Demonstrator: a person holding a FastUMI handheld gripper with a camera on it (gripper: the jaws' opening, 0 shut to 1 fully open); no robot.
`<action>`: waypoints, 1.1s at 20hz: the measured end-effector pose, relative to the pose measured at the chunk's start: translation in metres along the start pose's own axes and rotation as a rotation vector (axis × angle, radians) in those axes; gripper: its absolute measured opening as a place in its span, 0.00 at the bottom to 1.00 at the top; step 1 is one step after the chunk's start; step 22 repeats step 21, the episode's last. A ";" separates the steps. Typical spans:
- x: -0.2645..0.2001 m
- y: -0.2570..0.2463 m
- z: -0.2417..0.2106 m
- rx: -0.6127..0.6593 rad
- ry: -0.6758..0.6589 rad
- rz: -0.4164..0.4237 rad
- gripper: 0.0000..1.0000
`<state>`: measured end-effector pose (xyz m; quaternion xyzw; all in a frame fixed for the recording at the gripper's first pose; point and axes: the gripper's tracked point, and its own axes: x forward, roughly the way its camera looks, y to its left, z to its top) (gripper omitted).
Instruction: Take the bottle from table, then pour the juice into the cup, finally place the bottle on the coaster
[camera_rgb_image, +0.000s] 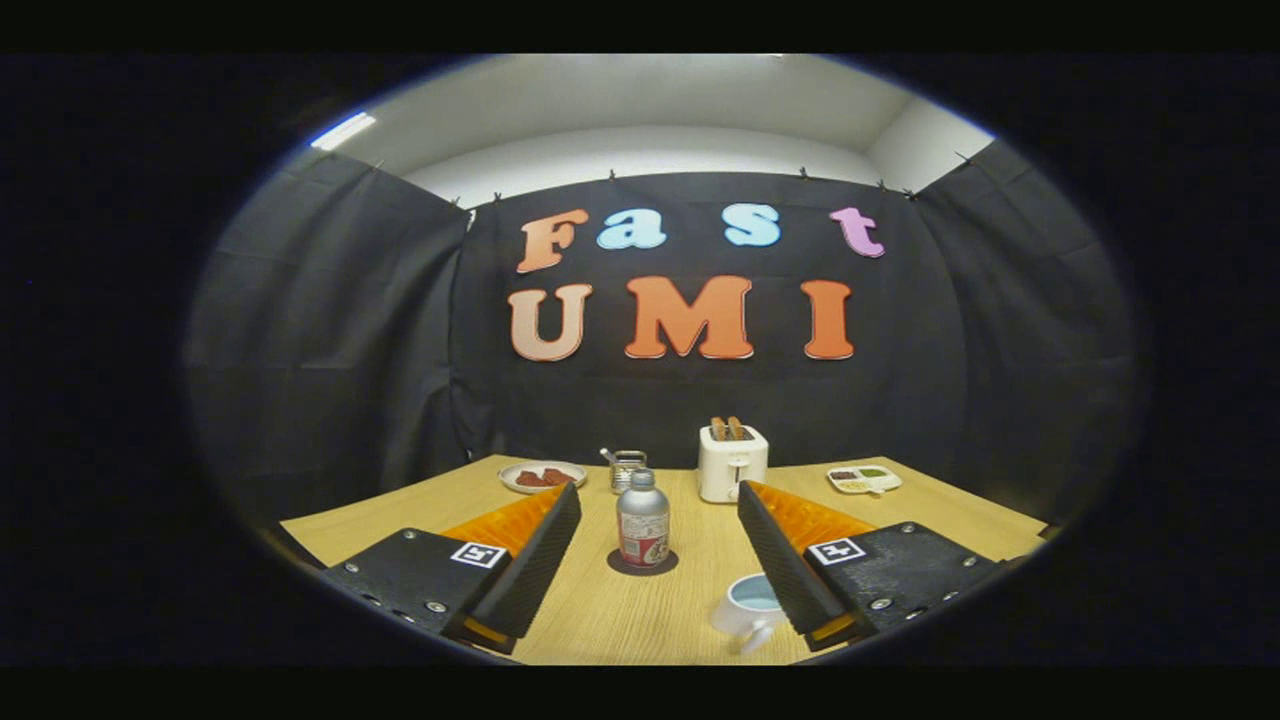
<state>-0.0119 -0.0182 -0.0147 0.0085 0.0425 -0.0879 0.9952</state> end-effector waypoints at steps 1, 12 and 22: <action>-0.010 -0.005 0.007 0.017 -0.008 -0.001 0.94; -0.068 -0.066 0.027 -0.027 -0.066 -0.073 0.94; -0.074 -0.073 0.030 -0.161 -0.104 -0.098 0.94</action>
